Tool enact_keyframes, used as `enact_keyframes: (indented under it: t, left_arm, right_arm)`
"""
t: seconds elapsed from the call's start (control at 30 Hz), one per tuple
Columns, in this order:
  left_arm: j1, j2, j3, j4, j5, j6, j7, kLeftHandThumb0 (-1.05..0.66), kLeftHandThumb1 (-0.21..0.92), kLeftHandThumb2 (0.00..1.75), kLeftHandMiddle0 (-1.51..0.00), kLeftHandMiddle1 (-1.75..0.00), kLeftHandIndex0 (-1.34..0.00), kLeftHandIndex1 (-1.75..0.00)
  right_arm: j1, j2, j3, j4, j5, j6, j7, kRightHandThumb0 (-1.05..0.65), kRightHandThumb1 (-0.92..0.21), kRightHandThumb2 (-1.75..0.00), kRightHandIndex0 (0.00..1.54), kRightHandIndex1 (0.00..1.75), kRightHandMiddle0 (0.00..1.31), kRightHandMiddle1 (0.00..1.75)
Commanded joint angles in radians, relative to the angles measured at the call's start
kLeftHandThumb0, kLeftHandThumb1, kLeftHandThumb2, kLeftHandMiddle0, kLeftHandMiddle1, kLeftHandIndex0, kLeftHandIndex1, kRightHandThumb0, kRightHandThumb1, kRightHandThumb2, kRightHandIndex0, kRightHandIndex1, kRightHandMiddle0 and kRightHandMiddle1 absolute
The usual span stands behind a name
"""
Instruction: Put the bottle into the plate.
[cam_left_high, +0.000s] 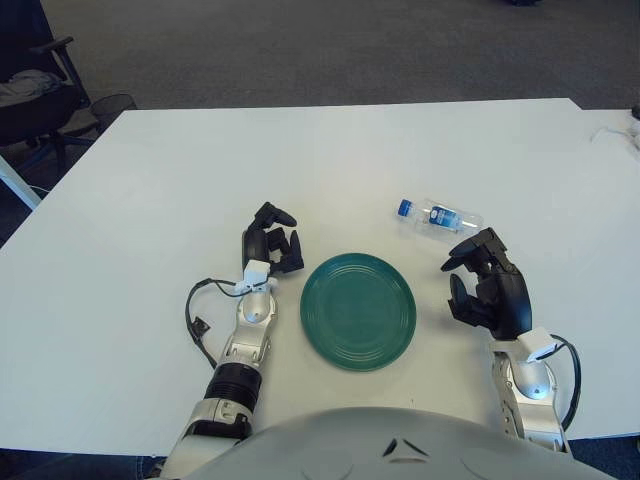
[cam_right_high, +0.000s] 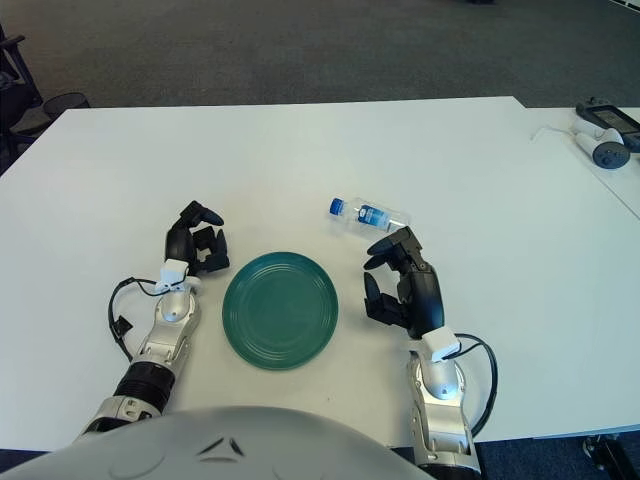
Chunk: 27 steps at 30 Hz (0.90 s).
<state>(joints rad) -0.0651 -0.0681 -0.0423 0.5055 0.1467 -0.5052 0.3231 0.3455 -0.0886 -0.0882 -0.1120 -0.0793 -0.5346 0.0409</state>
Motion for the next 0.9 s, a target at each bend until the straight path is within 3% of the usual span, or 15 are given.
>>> enact_keyframes:
  t: [0.0, 0.03, 0.13, 0.23, 0.53, 0.7, 0.87]
  left_arm:
    - [0.104, -0.003, -0.008, 0.161, 0.028, 0.035, 0.016, -0.52, 0.18, 1.49, -1.27, -1.75, -0.72, -1.75]
    - [0.103, -0.003, -0.008, 0.162, 0.029, 0.034, 0.017, -0.52, 0.18, 1.48, -1.27, -1.75, -0.72, -1.75]
    - [0.1, -0.003, -0.01, 0.164, 0.033, 0.033, 0.024, -0.52, 0.18, 1.48, -1.27, -1.75, -0.72, -1.75]
    - [0.1, -0.001, -0.011, 0.166, 0.025, 0.024, 0.008, -0.52, 0.19, 1.47, -1.27, -1.75, -0.71, -1.75]
    - [0.089, -0.004, -0.006, 0.183, 0.019, 0.014, 0.006, -0.51, 0.21, 1.44, -1.26, -1.75, -0.69, -1.75]
    - [0.088, -0.006, -0.005, 0.183, 0.015, 0.021, 0.003, -0.5, 0.22, 1.44, -1.26, -1.75, -0.69, -1.75]
    - [0.084, -0.01, -0.003, 0.186, 0.014, 0.018, 0.01, -0.5, 0.22, 1.43, -1.26, -1.75, -0.68, -1.75]
  right_arm:
    - [-0.158, -0.089, -0.185, -0.133, -0.232, -0.048, -0.165, -0.56, -0.65, -0.66, 0.21, 0.85, 0.09, 1.19]
    - [-0.16, -0.088, -0.186, -0.133, -0.243, -0.049, -0.17, -0.66, -0.68, -0.57, 0.21, 0.64, 0.05, 1.08]
    - [-0.175, -0.081, -0.177, -0.145, -0.342, -0.048, -0.221, -0.8, -0.74, -0.39, 0.19, 0.29, 0.02, 0.86]
    - [-0.193, -0.078, -0.172, -0.146, -0.423, -0.04, -0.283, -0.88, -0.8, -0.28, 0.17, 0.12, 0.0, 0.7]
    - [-0.263, -0.103, -0.187, -0.094, -0.5, -0.047, -0.424, -1.0, -0.91, -0.16, 0.08, 0.01, 0.0, 0.38]
    - [-0.317, -0.126, -0.195, -0.058, -0.535, -0.068, -0.497, -1.0, -0.92, -0.21, 0.08, 0.0, 0.0, 0.34]
    - [-0.341, -0.159, -0.187, -0.067, -0.56, -0.053, -0.505, -0.98, -0.92, -0.23, 0.1, 0.01, 0.0, 0.43]
